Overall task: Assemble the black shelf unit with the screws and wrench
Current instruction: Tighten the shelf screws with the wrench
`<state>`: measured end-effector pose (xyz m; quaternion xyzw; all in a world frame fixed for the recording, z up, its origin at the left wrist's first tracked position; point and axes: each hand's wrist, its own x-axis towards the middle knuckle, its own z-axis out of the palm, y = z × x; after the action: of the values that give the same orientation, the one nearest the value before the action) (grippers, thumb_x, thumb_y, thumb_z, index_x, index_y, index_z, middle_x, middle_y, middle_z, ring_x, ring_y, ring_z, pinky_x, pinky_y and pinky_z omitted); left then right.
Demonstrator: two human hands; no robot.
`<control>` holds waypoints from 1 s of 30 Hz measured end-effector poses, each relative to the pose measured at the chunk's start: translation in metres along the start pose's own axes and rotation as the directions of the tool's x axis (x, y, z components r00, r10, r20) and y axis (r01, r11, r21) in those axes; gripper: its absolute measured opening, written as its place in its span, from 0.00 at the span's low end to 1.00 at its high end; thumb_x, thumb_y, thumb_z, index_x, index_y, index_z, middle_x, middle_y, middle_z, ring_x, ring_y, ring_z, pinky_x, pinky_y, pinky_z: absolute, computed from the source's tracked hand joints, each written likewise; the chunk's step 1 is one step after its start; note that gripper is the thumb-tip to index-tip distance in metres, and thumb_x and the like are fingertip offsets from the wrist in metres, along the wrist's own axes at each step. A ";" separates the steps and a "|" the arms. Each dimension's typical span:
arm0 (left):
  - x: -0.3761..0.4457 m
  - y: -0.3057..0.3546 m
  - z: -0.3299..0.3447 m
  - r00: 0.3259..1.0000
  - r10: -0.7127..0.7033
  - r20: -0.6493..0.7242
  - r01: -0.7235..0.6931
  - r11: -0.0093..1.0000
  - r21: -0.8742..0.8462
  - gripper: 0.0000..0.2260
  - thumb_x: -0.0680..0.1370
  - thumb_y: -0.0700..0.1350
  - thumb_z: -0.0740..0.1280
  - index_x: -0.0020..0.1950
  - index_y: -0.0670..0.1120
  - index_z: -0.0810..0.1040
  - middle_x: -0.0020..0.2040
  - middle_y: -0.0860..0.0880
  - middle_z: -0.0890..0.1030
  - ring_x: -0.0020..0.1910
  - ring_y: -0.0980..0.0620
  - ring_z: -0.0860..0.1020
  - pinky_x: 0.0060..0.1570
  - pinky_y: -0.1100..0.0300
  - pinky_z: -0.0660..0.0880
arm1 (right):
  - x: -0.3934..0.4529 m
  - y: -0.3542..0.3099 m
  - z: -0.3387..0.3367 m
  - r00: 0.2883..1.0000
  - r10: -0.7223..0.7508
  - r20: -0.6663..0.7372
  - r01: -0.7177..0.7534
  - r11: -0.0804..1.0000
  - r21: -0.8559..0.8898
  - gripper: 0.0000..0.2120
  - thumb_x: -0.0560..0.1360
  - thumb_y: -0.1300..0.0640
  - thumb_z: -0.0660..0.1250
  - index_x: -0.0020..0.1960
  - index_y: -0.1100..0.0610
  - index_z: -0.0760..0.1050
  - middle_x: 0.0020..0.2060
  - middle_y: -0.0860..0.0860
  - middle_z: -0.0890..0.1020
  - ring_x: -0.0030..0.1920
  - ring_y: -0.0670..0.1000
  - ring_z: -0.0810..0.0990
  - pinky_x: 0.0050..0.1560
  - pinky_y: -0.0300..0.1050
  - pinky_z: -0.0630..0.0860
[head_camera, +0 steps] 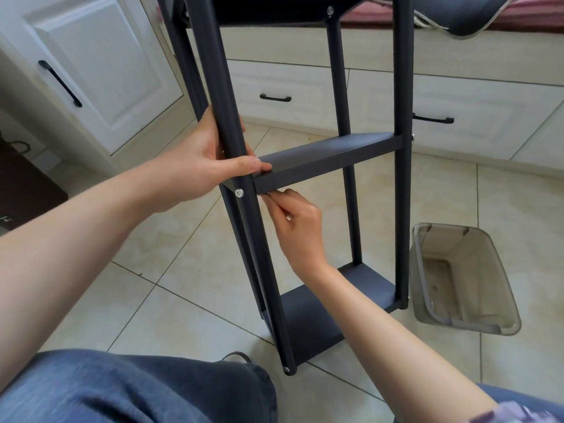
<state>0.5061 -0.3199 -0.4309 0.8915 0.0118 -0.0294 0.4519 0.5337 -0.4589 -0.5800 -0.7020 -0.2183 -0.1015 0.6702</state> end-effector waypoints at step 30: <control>-0.001 -0.006 -0.003 0.999 0.033 0.001 -0.033 0.999 -0.022 0.21 0.72 0.51 0.72 0.57 0.49 0.63 0.51 0.45 0.85 0.57 0.52 0.83 0.61 0.54 0.76 | -0.004 0.027 0.037 0.998 -0.028 -0.056 0.029 1.000 0.005 0.11 0.79 0.55 0.64 0.53 0.58 0.83 0.43 0.50 0.81 0.41 0.47 0.78 0.43 0.40 0.75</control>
<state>0.5045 -0.3140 -0.4344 0.8864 -0.0028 -0.0223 0.4623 0.5363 -0.4235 -0.6091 -0.6939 -0.2096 -0.1301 0.6765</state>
